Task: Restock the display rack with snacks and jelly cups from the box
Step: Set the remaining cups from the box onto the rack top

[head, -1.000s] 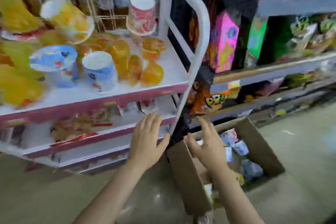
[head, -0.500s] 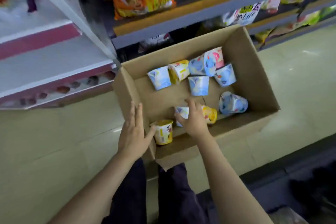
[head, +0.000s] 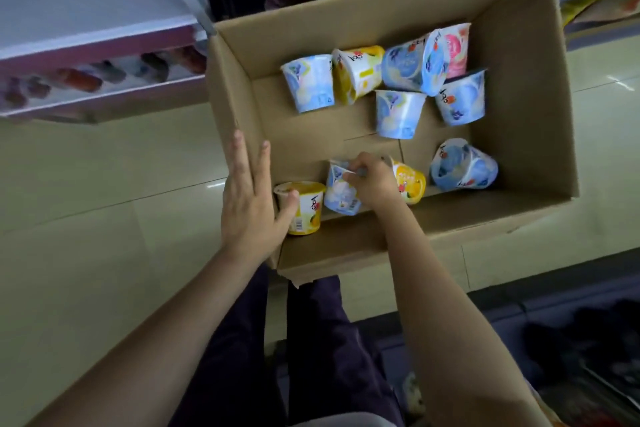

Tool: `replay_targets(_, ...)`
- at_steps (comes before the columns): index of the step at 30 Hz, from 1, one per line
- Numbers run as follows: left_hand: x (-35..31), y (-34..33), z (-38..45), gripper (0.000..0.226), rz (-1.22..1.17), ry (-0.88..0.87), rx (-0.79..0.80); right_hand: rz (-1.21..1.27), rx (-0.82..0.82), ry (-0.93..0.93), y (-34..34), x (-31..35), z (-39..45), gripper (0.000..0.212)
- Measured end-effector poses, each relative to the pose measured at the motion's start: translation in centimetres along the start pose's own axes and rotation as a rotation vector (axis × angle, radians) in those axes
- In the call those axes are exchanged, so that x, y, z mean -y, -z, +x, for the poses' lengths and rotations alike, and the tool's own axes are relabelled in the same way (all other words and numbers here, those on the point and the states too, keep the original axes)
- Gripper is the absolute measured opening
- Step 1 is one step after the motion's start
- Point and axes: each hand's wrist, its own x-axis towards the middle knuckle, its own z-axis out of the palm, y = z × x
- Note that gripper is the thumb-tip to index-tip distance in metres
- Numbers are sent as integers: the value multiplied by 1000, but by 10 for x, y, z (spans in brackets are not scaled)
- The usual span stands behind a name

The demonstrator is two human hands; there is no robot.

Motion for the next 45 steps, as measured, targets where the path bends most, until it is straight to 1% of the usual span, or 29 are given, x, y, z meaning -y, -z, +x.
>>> replay_targets(3,1,1,1,80,-5,3,10,64,-7,-26,0,2,-2,13)
replay_targets(6,1,1,1,79,-10,7,22,82,-22,22,7,4,-6,11)
replay_targets(8,-1,4,1,81,-26,38,31,159,-46,28,14,6,-10,9)
replay_targets(10,-5,11,3,83,-12,34,18,252,-72,57,23,12,-18,16)
replay_targets(12,-13,20,6,84,-12,-32,17,363,-73,133,36,21,-28,21)
replay_targets(13,-22,27,10,86,-70,-33,55,444,-56,170,44,27,-33,21)
replay_targets(14,-30,31,15,88,-179,25,135,529,-23,200,52,33,-39,20)
replay_targets(17,-65,38,37,99,-676,337,440,648,72,275,73,51,-59,15)
replay_targets(18,-71,35,45,97,-824,414,481,666,93,289,76,53,-63,10)
replay_targets(20,-78,24,59,87,-1006,523,503,701,117,290,82,51,-64,7)
replay_targets(21,-75,20,62,81,-1051,569,520,699,130,274,80,51,-63,10)
replay_targets(23,-76,5,66,57,-1102,676,560,620,102,234,86,37,-54,23)
replay_targets(24,-73,-6,64,44,-1103,729,552,553,83,191,91,25,-45,33)
replay_targets(25,-73,-14,62,38,-1110,771,530,477,65,129,95,12,-36,46)
replay_targets(26,-71,-24,59,40,-1116,808,508,387,68,54,99,-4,-25,60)
replay_targets(28,-70,-38,53,50,-1140,870,454,154,163,-76,106,-28,-7,83)
replay_targets(30,-71,-46,48,63,-1170,903,402,-74,301,-116,106,-40,8,99)
replay_targets(31,-71,-48,46,72,-1178,917,394,-149,360,-126,105,-42,14,102)
replay_targets(32,-71,-50,46,79,-1184,919,392,-201,407,-134,102,-42,20,103)
replay_targets(33,-71,-51,46,79,-1185,917,397,-248,435,-133,99,-42,25,104)
replay_targets(36,-65,-50,51,56,-1232,943,425,-334,478,-117,89,-44,37,110)
replay_targets(38,-60,-45,55,49,-1245,961,424,-321,477,-126,84,-45,41,112)
replay_targets(40,-55,-41,58,58,-1265,981,406,-263,444,-133,79,-45,43,105)
replay_targets(41,-53,-40,58,63,-1276,995,396,-223,431,-142,77,-44,43,98)
replay_targets(44,-48,-38,59,67,-1301,1010,361,-82,413,-182,67,-43,47,71)
replay_targets(45,-48,-39,59,69,-1304,1014,357,-57,402,-193,63,-43,48,70)
